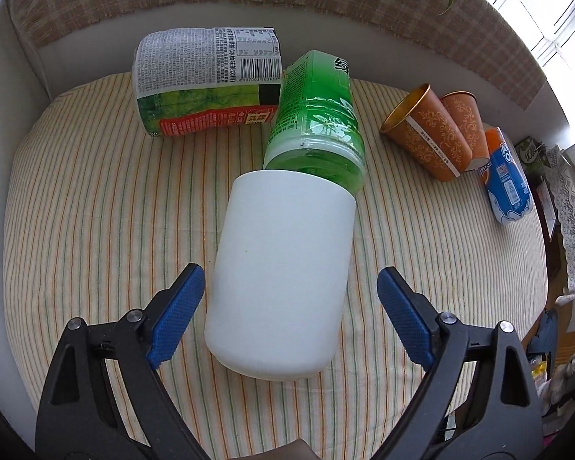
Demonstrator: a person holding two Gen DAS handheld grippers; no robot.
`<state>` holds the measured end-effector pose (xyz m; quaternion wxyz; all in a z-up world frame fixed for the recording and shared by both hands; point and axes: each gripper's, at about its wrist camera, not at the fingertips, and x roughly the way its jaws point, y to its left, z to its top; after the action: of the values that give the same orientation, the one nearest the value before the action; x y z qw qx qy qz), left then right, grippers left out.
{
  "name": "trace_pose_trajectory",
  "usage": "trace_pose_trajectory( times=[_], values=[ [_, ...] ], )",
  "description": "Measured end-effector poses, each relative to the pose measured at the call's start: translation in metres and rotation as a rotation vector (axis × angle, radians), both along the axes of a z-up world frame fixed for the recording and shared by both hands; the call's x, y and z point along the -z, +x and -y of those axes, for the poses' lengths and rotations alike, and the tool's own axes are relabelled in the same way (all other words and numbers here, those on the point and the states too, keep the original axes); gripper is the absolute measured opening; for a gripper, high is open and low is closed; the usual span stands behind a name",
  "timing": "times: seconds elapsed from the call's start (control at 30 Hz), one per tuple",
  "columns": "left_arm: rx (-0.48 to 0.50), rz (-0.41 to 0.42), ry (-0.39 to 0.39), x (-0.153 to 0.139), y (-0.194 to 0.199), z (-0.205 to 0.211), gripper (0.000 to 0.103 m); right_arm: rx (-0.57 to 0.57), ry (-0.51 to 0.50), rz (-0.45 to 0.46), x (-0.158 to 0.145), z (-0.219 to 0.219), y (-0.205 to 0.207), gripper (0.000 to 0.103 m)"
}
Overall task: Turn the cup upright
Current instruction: 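Move the left tool to the white cup lying on its side and close on it, then lift the white cup with the left tool and turn it toward the right tool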
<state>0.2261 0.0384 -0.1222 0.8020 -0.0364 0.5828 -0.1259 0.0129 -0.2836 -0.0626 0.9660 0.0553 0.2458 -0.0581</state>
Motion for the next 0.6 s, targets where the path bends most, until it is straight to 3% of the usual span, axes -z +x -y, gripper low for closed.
trace_pose_trajectory(
  times=[0.17,0.6],
  values=[
    [-0.017,-0.017,-0.003,0.007,0.003,-0.004,0.079,0.008,0.003,0.001,0.001,0.003,0.0,0.099],
    [-0.054,0.046,-0.066,-0.008,-0.026,-0.004,0.078,0.002,0.012,-0.013,0.006,0.005,0.002,0.099]
  ],
)
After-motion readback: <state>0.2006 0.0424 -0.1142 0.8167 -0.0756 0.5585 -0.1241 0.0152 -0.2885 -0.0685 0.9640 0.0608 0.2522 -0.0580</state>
